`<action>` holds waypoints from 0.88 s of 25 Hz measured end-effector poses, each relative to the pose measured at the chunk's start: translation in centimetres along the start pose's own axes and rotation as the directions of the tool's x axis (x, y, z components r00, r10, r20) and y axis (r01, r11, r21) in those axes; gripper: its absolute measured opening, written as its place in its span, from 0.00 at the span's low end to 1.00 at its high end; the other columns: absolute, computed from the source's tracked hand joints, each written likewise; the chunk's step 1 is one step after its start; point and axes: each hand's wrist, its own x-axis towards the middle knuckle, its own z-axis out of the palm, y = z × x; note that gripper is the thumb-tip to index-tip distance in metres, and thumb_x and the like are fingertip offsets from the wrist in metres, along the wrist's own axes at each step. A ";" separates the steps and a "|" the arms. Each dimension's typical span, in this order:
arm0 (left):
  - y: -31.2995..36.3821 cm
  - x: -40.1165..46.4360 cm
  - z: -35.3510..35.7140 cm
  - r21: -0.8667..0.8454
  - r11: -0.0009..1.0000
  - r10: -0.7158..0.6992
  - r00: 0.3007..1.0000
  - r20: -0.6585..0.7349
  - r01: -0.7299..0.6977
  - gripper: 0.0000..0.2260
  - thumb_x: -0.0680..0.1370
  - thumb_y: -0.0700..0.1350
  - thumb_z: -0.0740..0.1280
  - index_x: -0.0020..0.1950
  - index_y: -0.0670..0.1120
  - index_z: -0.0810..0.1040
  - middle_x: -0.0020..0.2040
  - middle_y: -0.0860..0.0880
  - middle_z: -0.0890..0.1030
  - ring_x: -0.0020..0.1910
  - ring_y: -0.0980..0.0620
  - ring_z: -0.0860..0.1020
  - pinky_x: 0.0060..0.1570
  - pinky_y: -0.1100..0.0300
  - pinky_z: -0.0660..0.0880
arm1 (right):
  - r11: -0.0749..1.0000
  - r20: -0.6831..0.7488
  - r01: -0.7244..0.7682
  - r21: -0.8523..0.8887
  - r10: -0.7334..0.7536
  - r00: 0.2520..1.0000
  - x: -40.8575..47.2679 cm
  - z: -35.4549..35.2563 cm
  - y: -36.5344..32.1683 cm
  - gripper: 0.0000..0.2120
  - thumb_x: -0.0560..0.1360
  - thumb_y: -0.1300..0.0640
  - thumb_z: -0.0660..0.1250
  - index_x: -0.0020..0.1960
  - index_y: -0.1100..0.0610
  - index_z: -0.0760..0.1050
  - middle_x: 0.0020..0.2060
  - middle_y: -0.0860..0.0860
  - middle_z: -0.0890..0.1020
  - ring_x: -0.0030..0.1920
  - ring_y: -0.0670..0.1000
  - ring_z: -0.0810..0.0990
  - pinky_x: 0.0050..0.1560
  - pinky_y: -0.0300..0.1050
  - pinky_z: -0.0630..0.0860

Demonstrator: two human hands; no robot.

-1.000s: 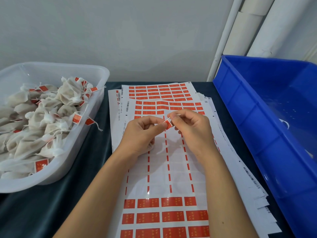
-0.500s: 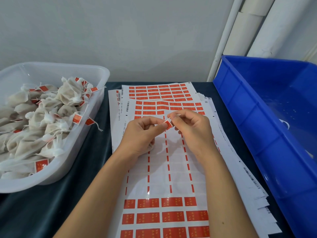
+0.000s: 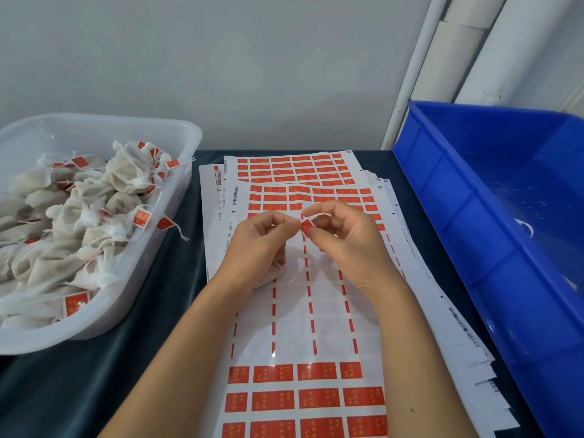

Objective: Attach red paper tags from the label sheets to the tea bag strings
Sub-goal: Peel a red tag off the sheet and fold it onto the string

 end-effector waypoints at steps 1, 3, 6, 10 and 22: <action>0.0 0.0 0.0 0.009 1.000 0.002 1.000 -0.009 -0.002 0.07 0.82 0.44 0.71 0.46 0.46 0.86 0.28 0.49 0.71 0.24 0.54 0.65 0.28 0.62 0.64 | 1.000 -0.002 -0.006 0.006 0.006 1.000 0.0 0.0 0.1 0.10 0.78 0.58 0.74 0.56 0.45 0.82 0.46 0.39 0.85 0.51 0.42 0.84 0.49 0.35 0.82; 0.1 -0.1 0.1 0.023 1.000 0.003 1.000 -0.015 -0.003 0.07 0.82 0.44 0.70 0.45 0.46 0.86 0.28 0.49 0.71 0.24 0.54 0.65 0.28 0.62 0.64 | 1.000 0.013 -0.011 -0.001 0.011 1.000 0.0 0.0 0.1 0.12 0.78 0.59 0.74 0.57 0.44 0.81 0.47 0.37 0.85 0.52 0.41 0.83 0.47 0.33 0.81; 0.1 -0.2 0.2 0.024 1.000 -0.007 1.000 -0.019 0.007 0.10 0.82 0.44 0.70 0.42 0.49 0.87 0.27 0.49 0.70 0.23 0.55 0.65 0.27 0.63 0.65 | 1.000 0.054 -0.014 -0.013 0.015 0.998 0.0 0.1 0.1 0.16 0.77 0.61 0.74 0.59 0.43 0.80 0.48 0.38 0.84 0.53 0.41 0.83 0.50 0.36 0.82; 0.1 -0.2 0.2 0.043 0.999 0.002 1.000 -0.016 -0.001 0.10 0.82 0.45 0.70 0.43 0.51 0.88 0.27 0.50 0.70 0.23 0.55 0.65 0.26 0.62 0.66 | 0.998 0.066 -0.018 -0.061 0.022 0.998 0.0 0.2 0.0 0.18 0.77 0.62 0.73 0.61 0.43 0.79 0.48 0.39 0.84 0.52 0.41 0.83 0.55 0.44 0.83; 0.1 -0.3 0.1 0.068 0.998 -0.003 1.000 0.020 0.001 0.09 0.82 0.46 0.70 0.42 0.51 0.87 0.27 0.50 0.71 0.24 0.54 0.65 0.28 0.61 0.65 | 0.995 -0.029 -0.104 -0.002 0.104 0.994 0.0 0.1 0.1 0.05 0.81 0.50 0.69 0.49 0.47 0.83 0.42 0.40 0.85 0.47 0.40 0.82 0.41 0.33 0.79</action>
